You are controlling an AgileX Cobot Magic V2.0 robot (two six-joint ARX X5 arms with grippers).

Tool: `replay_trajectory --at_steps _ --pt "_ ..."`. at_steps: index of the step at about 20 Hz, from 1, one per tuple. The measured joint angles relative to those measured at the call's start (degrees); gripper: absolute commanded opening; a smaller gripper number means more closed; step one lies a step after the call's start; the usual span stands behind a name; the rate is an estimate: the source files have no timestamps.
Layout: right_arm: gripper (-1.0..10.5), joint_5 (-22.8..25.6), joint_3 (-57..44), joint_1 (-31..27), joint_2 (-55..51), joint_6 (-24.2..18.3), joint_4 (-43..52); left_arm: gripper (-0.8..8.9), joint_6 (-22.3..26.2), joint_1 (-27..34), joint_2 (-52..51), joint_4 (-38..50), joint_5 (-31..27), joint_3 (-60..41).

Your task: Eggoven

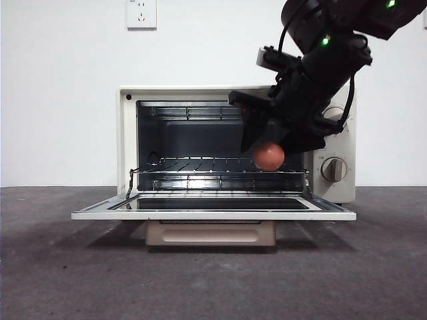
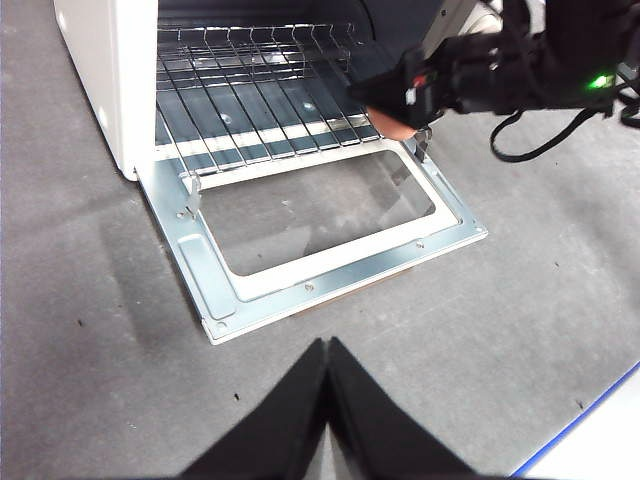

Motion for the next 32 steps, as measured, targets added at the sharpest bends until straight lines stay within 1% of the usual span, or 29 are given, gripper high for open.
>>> replay_trajectory --at_steps 6,10,15,18,20,22,24,26,28,32 --pt "2.9 0.02 0.09 0.02 -3.63 -0.35 0.31 0.06 0.00 0.00 0.02 0.00 0.00 0.00" --pt "2.9 0.11 0.09 0.17 -7.93 -0.52 -4.35 0.06 0.00 0.00 0.87 0.96 0.02 0.00" --pt "2.9 -0.17 0.11 1.70 -19.47 -1.05 -11.39 0.06 0.17 0.02 7.32 7.61 0.02 0.00" --pt "2.9 -0.28 0.31 2.75 -28.11 -2.36 -19.76 0.06 0.42 0.55 13.20 13.84 0.15 -0.57" --pt "2.9 -0.28 0.31 3.08 -33.40 -3.43 -25.59 0.06 0.33 2.58 17.20 19.10 2.60 -2.40" --pt "2.9 -0.26 0.31 3.08 -39.04 -4.31 -31.69 0.06 -0.11 5.92 21.97 23.47 7.37 -5.01" --pt "2.9 -0.24 0.31 3.08 -43.65 -4.90 -36.41 0.06 -0.31 9.38 27.15 26.91 10.49 -7.19" --pt "2.9 -0.20 0.31 3.08 -47.91 -5.18 -38.91 0.06 -0.87 12.17 32.09 30.47 12.28 -8.39" --pt "2.9 -0.20 0.31 3.08 -51.91 -5.29 -40.52 0.06 -1.36 14.19 36.81 34.03 15.37 -8.41" --pt "2.9 -0.20 0.33 3.08 -56.57 -5.27 -42.75 0.06 -1.60 14.73 47.65 39.32 16.59 -8.41"
